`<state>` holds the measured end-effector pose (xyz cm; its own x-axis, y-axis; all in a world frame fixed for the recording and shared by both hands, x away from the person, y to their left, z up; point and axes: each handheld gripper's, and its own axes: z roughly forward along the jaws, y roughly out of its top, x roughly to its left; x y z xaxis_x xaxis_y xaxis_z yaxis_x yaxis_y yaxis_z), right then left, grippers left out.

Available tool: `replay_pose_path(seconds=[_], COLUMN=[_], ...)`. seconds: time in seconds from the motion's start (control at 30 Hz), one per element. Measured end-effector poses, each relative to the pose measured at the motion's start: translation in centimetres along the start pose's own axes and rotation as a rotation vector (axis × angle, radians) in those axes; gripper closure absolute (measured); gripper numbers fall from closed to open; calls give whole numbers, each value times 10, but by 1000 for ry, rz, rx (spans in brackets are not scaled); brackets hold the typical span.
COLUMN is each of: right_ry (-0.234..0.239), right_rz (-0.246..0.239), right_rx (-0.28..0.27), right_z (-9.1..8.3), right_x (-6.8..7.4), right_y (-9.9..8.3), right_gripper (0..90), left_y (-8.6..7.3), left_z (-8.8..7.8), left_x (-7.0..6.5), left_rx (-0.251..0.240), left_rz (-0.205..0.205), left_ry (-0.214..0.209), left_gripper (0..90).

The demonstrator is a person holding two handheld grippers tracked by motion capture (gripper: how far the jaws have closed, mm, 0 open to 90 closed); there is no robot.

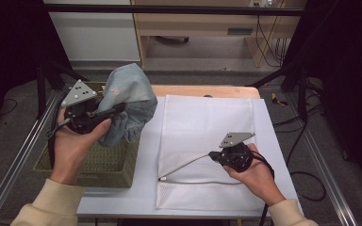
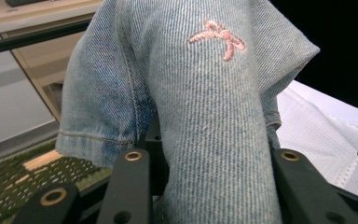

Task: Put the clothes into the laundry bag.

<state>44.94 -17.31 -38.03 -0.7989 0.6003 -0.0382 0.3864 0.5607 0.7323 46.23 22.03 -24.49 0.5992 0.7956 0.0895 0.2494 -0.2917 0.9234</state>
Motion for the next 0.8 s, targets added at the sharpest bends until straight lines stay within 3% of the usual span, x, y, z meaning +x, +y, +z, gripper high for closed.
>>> replay_pose_path(seconds=[0.23,0.37,0.5,0.8], right_ry=[7,19,36,54], right_rz=[5,20,25,49], right_rx=[-3,-8,-13,-18], right_z=[0,0,0,-2], right_x=[-1,-4,-6,-13], right_y=[-1,0,1,-2], right_gripper=[897,897,897,896], left_y=[6,5,2,-9], left_z=[15,24,32,42], left_x=[-10,-22,-33,-57], left_rx=[-4,-10,-10,3], left_rz=[20,57,54,93], left_ry=[-40,-64,-123,-180], left_gripper=[632,632,631,630])
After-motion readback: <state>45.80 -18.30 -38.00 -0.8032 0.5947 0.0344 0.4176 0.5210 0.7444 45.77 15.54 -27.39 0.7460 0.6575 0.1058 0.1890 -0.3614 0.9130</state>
